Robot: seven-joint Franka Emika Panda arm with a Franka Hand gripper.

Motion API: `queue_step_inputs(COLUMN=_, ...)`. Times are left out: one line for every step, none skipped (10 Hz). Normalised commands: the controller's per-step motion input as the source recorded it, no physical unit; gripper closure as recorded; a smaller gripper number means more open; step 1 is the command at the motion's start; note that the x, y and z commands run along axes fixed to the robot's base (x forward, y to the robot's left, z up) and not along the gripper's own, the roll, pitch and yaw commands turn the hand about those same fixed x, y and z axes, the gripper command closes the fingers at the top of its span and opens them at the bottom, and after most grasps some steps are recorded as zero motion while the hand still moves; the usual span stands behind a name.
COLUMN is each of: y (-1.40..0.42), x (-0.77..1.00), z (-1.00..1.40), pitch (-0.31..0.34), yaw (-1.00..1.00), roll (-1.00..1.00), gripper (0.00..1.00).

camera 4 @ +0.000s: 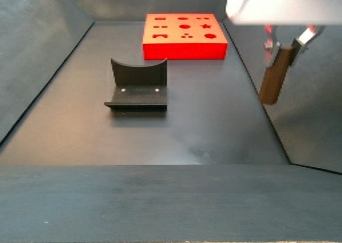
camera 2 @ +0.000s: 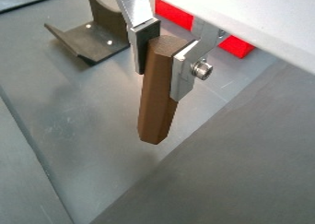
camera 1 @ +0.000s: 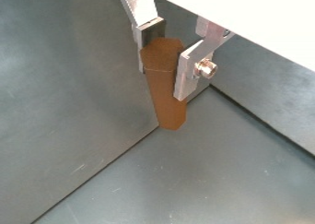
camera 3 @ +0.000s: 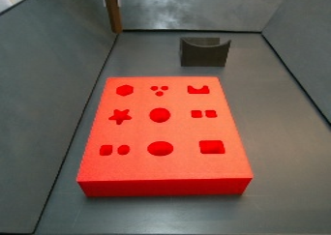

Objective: Pick up the hexagon object. Move up. Move to above the board. Insert the hexagon object.
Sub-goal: Move to above the board.

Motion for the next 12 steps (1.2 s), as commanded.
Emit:
queue_step_inputs(y=-0.16, x=-0.07, z=1.00, pitch=-0.284, yaw=-0.20, roll=-0.16, gripper=1.00)
queue_step_inputs(y=-0.16, x=-0.07, z=1.00, pitch=-0.253, yaw=-0.17, roll=-0.16, gripper=1.00)
queue_step_inputs(y=-0.14, x=-0.07, z=1.00, pitch=-0.171, yaw=-0.11, roll=-0.15, gripper=1.00)
queue_step_inputs(y=-0.13, x=-0.07, z=1.00, pitch=-0.098, yaw=-0.08, roll=-0.14, gripper=1.00)
queue_step_inputs(y=-0.12, x=-0.06, z=1.00, pitch=-0.050, yaw=-0.07, roll=-0.12, gripper=1.00)
queue_step_inputs(y=-0.11, x=-0.06, z=1.00, pitch=-0.020, yaw=-0.05, roll=-0.10, gripper=1.00)
queue_step_inputs(y=-0.10, x=-0.05, z=1.00, pitch=0.012, yaw=-0.03, roll=-0.07, gripper=1.00)
queue_step_inputs(y=-0.09, x=-0.04, z=1.00, pitch=0.039, yaw=-0.02, roll=-0.05, gripper=1.00)
queue_step_inputs(y=-0.08, x=-0.03, z=1.00, pitch=0.058, yaw=-0.01, roll=-0.04, gripper=1.00)
queue_step_inputs(y=-0.07, x=-0.02, z=1.00, pitch=0.077, yaw=0.00, roll=-0.02, gripper=1.00)
queue_step_inputs(y=-0.06, x=-0.02, z=1.00, pitch=0.084, yaw=0.01, roll=-0.01, gripper=1.00)
queue_step_inputs(y=-0.05, x=-0.01, z=0.90, pitch=0.085, yaw=0.01, roll=0.00, gripper=1.00)
